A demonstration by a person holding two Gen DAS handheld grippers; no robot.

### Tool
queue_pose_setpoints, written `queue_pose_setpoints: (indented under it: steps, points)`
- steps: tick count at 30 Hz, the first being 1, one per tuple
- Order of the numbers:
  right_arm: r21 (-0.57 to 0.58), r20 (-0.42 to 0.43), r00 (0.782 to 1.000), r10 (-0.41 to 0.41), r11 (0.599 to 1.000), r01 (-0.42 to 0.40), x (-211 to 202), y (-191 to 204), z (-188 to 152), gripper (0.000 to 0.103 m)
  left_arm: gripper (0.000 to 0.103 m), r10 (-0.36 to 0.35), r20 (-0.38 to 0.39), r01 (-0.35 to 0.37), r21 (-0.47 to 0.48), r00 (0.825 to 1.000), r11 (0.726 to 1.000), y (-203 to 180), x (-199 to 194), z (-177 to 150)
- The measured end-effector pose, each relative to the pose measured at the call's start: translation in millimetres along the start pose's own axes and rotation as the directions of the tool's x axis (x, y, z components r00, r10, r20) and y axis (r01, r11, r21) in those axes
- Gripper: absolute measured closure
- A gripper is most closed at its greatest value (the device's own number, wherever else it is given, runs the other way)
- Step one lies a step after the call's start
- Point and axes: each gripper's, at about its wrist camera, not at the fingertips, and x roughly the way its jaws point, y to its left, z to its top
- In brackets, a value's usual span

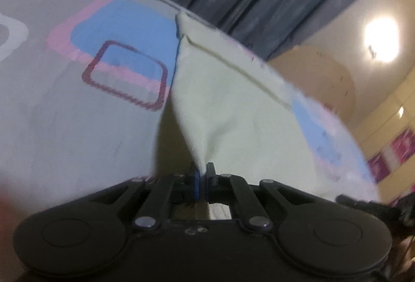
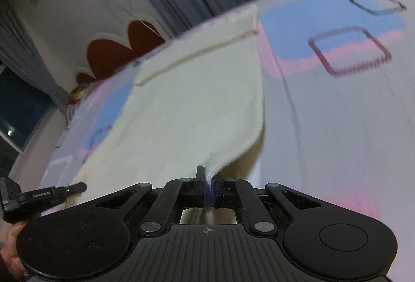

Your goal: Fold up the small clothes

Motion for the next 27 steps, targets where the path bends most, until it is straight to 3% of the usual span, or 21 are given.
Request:
queue_pose_setpoints:
  steps: [9,14,21,27]
  points:
    - [0.072,0.125,0.991,0.052,0.995,-0.061,10.2,11.4,75.7,0.101,0.100,-0.088,0.132,0.113,-0.194,0.987,0.974,-5.5,23.7,74.4]
    - [0.176,0.169,0.984,0.055,0.981,-0.085,40.6,0.1,146.5,0.101,0.100,-0.072,0.134,0.096,-0.178,0.988,0.979,-16.0,77.4,136.9]
    - [0.242,0.132,0.990,0.057,0.966,-0.088,131.5,-49.6,236.1,0.101,0.100,-0.033,0.105,0.049,-0.156,0.994,0.987,-21.8,170.0,218.2]
    - [0.312,0.089,0.994,0.071,0.945,-0.095,226.9,-109.0,289.3,0.101,0.100,0.006,0.075,0.005,-0.143,0.997,0.990,-5.6,237.6,252.6]
